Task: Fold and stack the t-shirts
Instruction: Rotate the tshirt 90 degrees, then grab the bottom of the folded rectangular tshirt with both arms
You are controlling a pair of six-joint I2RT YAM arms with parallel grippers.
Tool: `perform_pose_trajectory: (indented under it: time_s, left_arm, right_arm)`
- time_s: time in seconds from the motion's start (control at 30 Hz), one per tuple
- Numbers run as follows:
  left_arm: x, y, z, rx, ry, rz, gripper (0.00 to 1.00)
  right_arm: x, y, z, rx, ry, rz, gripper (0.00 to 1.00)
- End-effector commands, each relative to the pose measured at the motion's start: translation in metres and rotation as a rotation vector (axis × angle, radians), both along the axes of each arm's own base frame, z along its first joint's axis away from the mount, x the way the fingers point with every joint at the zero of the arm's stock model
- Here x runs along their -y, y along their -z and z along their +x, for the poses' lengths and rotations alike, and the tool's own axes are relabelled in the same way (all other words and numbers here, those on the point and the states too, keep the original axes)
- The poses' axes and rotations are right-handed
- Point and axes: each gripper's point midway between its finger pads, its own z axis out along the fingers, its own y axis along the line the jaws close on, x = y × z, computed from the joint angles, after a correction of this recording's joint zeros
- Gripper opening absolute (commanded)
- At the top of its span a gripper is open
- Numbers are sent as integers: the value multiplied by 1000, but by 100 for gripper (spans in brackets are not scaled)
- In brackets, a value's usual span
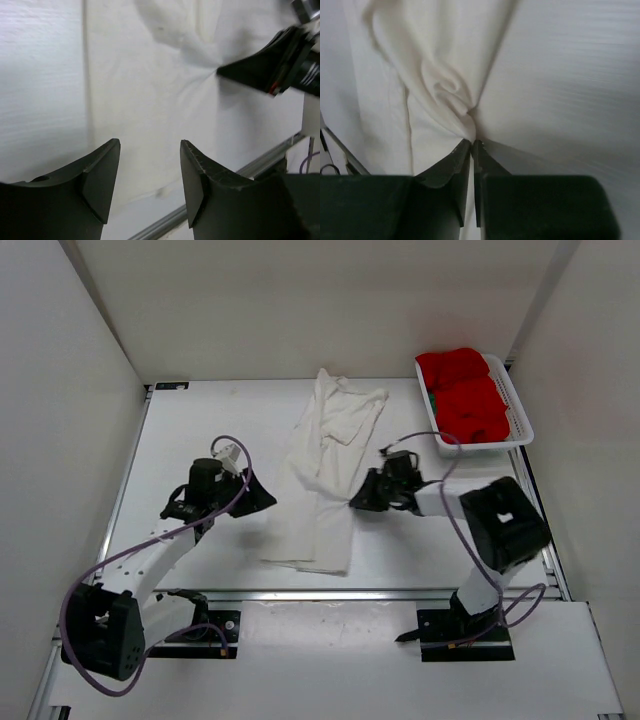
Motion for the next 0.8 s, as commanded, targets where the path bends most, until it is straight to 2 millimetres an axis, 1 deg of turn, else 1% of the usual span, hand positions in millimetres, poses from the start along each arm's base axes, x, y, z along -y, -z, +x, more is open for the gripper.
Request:
perform_pose_trajectory:
  time_s: [0.0,0.03,0.07,0.1,0.13,0.17,0.2,0.23,0.27,0.3,0.33,0.37,0.4,0.43,0.5,0.53,0.57,0.6,0.63,0.67,0.7,0.73,0.77]
  left_arm:
    - [16,14,-16,-17,63,55,63]
    - [19,20,-22,-37,74,79,64]
    - [14,29,-27,-50,78,119,65]
    - [13,39,-36,-80,87,144,67]
    - [14,48,-45,-93,105,166,68]
    - [13,62,-57,-133,124,173,69]
    - [13,65,-60,-144,138,176,70]
    - [15,73,-70,-170,157,182,69]
    - [16,79,-75,-189,178,193,69]
    - [18,88,-83,-216,199,201,70]
    - [25,93,-93,-237,236,189,70]
    - [32,96,-101,-249,266,188,71]
    - [40,99,-108,-258,300,191,71]
    - [47,101,-114,-270,318,192,71]
    - [55,107,-122,-285,345,178,72]
    - [61,105,-120,-282,346,153,73]
    - [65,105,-120,-285,347,144,72]
    - [68,106,-121,-288,353,146,73]
    - [73,106,-122,-286,367,150,72]
    - [75,106,-123,-283,376,150,71]
    - [77,105,-122,-285,377,146,70]
    - [78,109,-126,-296,390,153,67]
    - [82,108,-126,-295,402,160,63]
  right_arm:
    - [66,-13,-16,-8,-23,-12,19]
    - [75,-9,-27,-29,-24,-23,29]
    - [84,-21,-26,10,0,-18,34]
    - [90,-29,-35,34,14,-30,39]
    - [98,-29,-49,31,39,-59,43]
    - [104,-30,-62,27,63,-84,44]
    - [107,-22,-76,7,63,-104,44]
    - [112,-21,-87,-3,89,-131,44]
    - [118,-11,-103,-39,92,-178,44]
    - [116,-16,-108,-27,101,-166,43]
    - [120,-10,-124,-61,112,-180,43]
    - [124,-2,-133,-81,124,-205,43]
    - [125,0,-145,-97,135,-218,43]
    - [126,1,-152,-112,167,-223,43]
    - [133,7,-165,-129,194,-260,43]
    - [132,5,-169,-123,192,-253,43]
    - [139,11,-174,-141,214,-281,44]
    - [142,12,-177,-139,224,-275,43]
    - [145,14,-180,-153,235,-271,44]
    - [142,9,-178,-131,242,-236,44]
    - [140,13,-181,-137,229,-223,44]
    - [135,13,-181,-146,215,-185,43]
    - [135,13,-180,-148,211,-182,40]
